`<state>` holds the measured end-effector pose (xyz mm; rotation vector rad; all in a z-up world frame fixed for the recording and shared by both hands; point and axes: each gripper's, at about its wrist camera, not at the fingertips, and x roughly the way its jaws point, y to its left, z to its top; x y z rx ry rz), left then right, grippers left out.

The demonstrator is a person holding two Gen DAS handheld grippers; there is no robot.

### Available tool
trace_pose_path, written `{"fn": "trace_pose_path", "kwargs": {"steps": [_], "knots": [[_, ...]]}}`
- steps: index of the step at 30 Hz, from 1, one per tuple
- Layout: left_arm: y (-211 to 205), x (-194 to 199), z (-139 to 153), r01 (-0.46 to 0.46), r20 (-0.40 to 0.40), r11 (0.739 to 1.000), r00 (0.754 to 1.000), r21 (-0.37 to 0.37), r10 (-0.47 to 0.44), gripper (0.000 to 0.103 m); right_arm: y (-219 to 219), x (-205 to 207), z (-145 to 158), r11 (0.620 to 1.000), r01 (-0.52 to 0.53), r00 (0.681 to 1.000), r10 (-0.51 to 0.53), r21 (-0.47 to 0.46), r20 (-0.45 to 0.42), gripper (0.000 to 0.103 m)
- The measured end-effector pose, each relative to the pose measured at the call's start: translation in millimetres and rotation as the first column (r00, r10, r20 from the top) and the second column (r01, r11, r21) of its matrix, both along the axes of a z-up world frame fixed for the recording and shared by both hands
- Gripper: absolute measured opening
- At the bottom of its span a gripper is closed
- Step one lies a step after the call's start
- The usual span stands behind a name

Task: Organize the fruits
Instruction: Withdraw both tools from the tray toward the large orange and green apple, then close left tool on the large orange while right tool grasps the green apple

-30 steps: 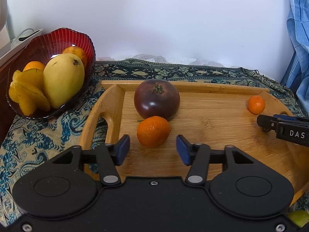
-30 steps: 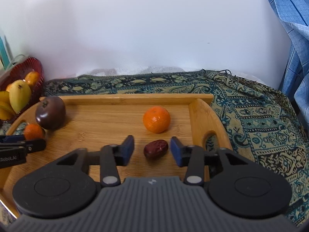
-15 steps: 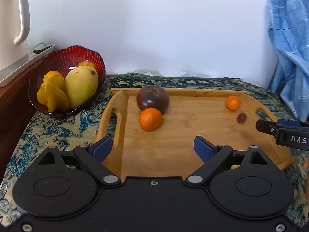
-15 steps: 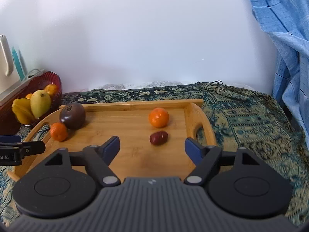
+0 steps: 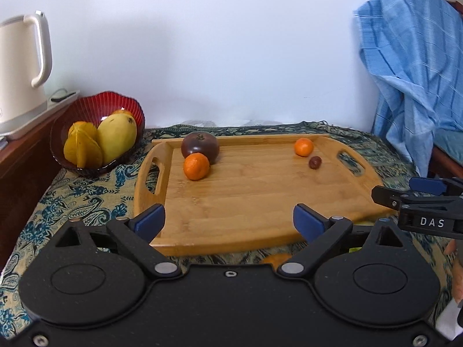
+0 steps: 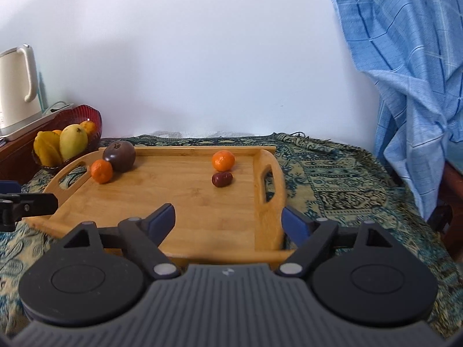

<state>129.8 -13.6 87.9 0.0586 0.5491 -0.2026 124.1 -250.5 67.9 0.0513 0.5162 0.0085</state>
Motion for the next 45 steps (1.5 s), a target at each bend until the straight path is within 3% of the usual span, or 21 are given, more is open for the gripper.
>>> {"fn": "trace_pose_path", "kwargs": {"steps": [6,14,36,45], "knots": [[-7,-27,-3,0.008,0.021,0.999,1.000,0.040,-0.009,0.097,-2,-34,-6,1.000,-0.020,1.000,0.020,-0.013,0.010,0.093],[-14,-36,-17,0.011,-0.027,0.997,1.000,0.074,-0.009,0.097,2,-60,-19,0.998,-0.038,0.999,0.039,-0.050,0.020,0.096],[-29,-16,-42,0.005,-0.109,0.998,0.994,0.066,0.003,0.097,10,-54,-40,0.994,-0.102,0.995,0.101,-0.041,-0.005,0.096],[-31,-13,-49,0.017,-0.125,0.998,0.992,0.055,-0.010,0.085,23,-49,-41,0.981,-0.176,0.984,0.175,-0.085,-0.024,0.093]]}}
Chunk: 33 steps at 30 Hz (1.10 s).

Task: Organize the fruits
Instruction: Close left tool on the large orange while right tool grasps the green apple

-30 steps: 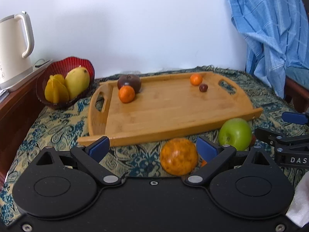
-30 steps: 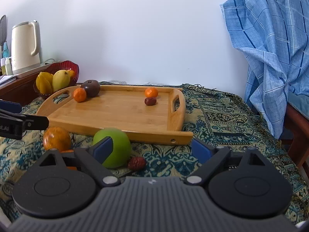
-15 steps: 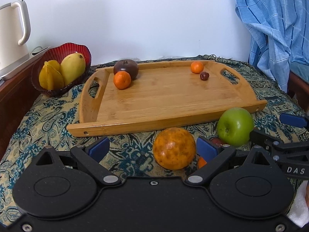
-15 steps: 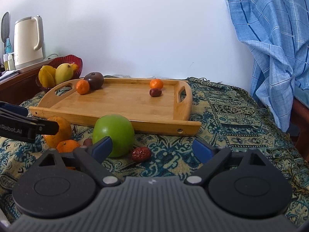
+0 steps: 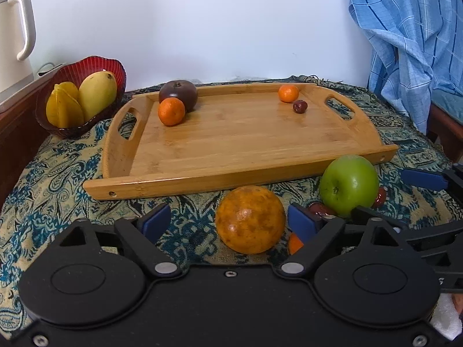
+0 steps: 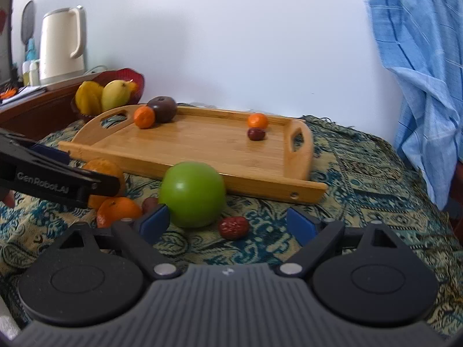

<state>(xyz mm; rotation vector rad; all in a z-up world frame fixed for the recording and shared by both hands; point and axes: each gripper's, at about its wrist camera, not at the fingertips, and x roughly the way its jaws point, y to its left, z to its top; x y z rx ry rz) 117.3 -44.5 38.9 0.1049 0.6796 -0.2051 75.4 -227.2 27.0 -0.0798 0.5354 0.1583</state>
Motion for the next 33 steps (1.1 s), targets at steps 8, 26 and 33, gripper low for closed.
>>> {"fn": "trace_pose_path", "kwargs": {"steps": [8,26,33], "knots": [[-1,1,-1,0.021,-0.017,1.000,1.000,-0.015,-0.021,0.075,10,8,2,0.999,-0.047,0.999,0.047,-0.013,-0.006,0.089],[4,10,-7,-0.004,-0.060,0.997,0.998,-0.079,-0.001,0.066,23,16,3,0.994,-0.104,0.994,0.104,-0.029,-0.014,0.077],[2,9,-8,0.016,-0.071,0.993,0.997,-0.113,-0.024,0.051,25,18,3,0.993,-0.109,0.994,0.109,-0.037,-0.015,0.073]]}}
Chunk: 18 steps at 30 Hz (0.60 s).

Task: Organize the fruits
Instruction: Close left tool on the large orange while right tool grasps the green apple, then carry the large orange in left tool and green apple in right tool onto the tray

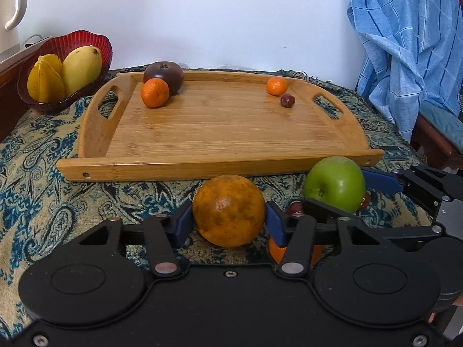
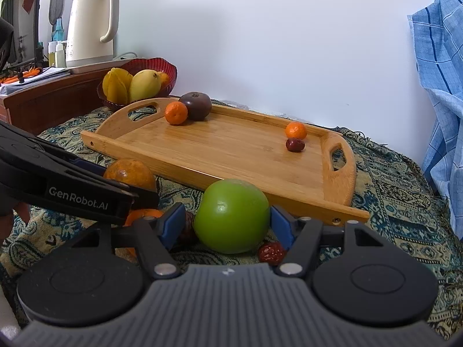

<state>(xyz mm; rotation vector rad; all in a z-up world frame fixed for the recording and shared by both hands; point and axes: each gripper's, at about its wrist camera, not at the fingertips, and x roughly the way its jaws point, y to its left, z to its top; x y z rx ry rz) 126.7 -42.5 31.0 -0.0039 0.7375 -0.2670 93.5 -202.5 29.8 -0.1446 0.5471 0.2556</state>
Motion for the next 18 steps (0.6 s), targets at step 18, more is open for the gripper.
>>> {"fn": "trace_pose_path", "kwargs": {"steps": [18], "knots": [[9,-7,12,-0.047,0.051,0.999,0.998,0.022,0.046,0.050,-11,6,4,0.995,0.042,0.998,-0.037,0.095,-0.049,0.059]]}}
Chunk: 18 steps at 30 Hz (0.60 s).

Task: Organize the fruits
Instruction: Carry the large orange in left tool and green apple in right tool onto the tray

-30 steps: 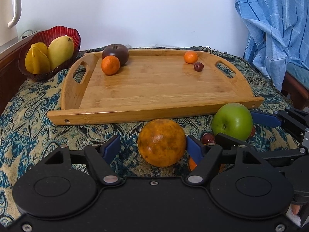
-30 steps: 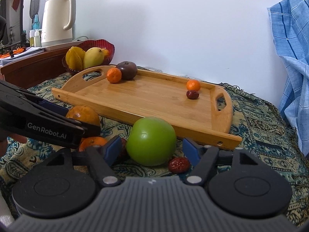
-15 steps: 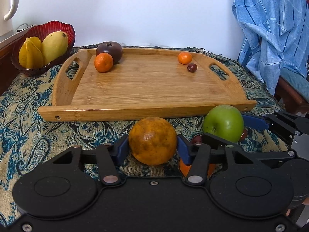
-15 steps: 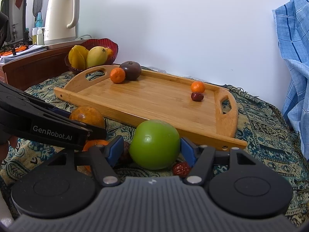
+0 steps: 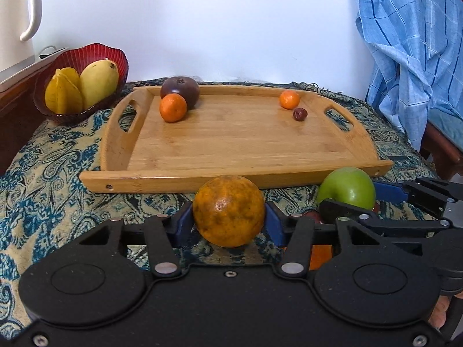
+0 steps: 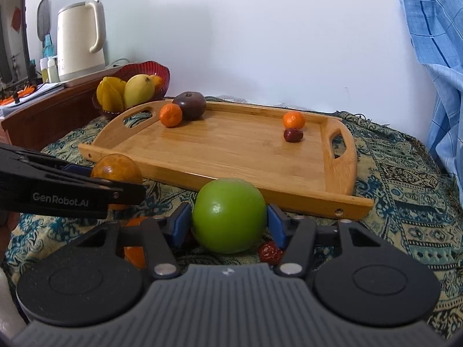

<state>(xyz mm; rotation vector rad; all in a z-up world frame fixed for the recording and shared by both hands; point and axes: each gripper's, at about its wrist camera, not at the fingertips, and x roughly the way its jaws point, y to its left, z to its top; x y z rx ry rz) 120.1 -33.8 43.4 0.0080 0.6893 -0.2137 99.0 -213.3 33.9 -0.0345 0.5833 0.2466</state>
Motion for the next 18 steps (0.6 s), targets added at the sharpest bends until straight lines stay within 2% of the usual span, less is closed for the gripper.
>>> {"fn": "trace_pose_path", "kwargs": {"steps": [8,12,18], "knots": [[2,5,20,-0.001,0.036,1.000,0.999,0.009,0.001,0.050,-7,-2,22,0.997,0.049,0.998,-0.051,0.058,0.036,0.058],[4,11,30,-0.011,0.046,1.000,0.999,0.000,0.010,0.050,-9,5,28,0.996,0.083,0.996,-0.084,0.037,0.027,0.058],[11,26,40,-0.021,0.046,1.000,0.999,-0.005,0.022,0.050,-20,12,41,0.989,0.124,0.991,-0.127,0.085,0.030,0.058]]}}
